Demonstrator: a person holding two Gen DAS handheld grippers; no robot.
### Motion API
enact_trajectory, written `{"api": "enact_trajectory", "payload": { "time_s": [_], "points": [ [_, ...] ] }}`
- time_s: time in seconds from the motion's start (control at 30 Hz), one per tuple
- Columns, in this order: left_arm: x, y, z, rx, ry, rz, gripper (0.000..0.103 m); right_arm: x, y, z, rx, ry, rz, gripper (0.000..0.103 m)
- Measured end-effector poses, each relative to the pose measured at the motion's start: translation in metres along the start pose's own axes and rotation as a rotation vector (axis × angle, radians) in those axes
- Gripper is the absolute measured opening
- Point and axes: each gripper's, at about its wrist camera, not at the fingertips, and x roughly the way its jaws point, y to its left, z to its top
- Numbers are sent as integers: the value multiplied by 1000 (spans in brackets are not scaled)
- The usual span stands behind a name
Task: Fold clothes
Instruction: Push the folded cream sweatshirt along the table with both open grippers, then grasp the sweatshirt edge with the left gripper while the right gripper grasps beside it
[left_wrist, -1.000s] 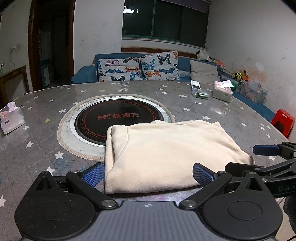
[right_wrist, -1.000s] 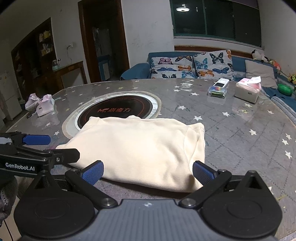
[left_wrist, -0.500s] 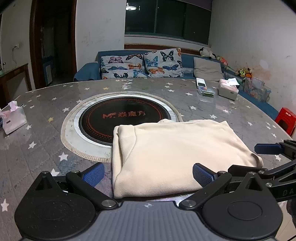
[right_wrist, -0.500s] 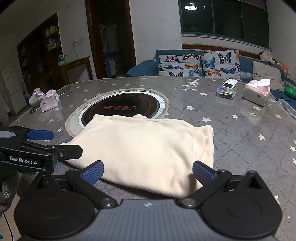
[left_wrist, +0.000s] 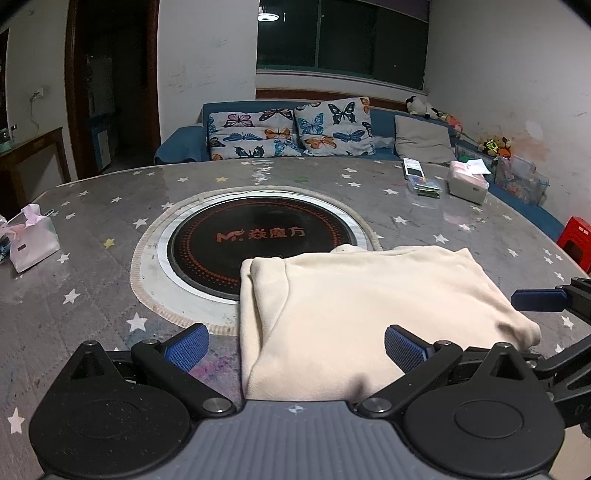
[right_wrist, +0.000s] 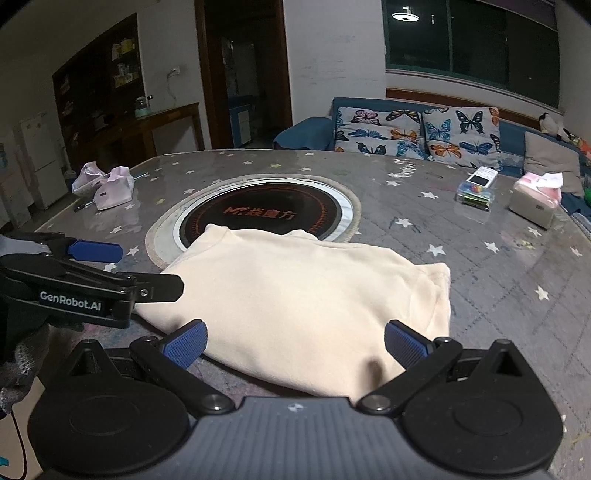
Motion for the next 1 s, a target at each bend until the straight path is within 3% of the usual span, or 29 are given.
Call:
{"api": "enact_trajectory", "payload": {
  "time_s": [0.3,0.53,0.77,1.0],
  "points": [
    [10,4,4,2,10,12,103,7,7,6,-38,10,22,101],
    [16,9,8,7,6,22,103,12,20,12,-92,15,62,94],
    [21,26,15,-19,-7,35,101,17,43,21,-202,19,130,89],
    [25,58,24,-130,1,20,75,29,77,26,-345,40,185,79]
  ]
}}
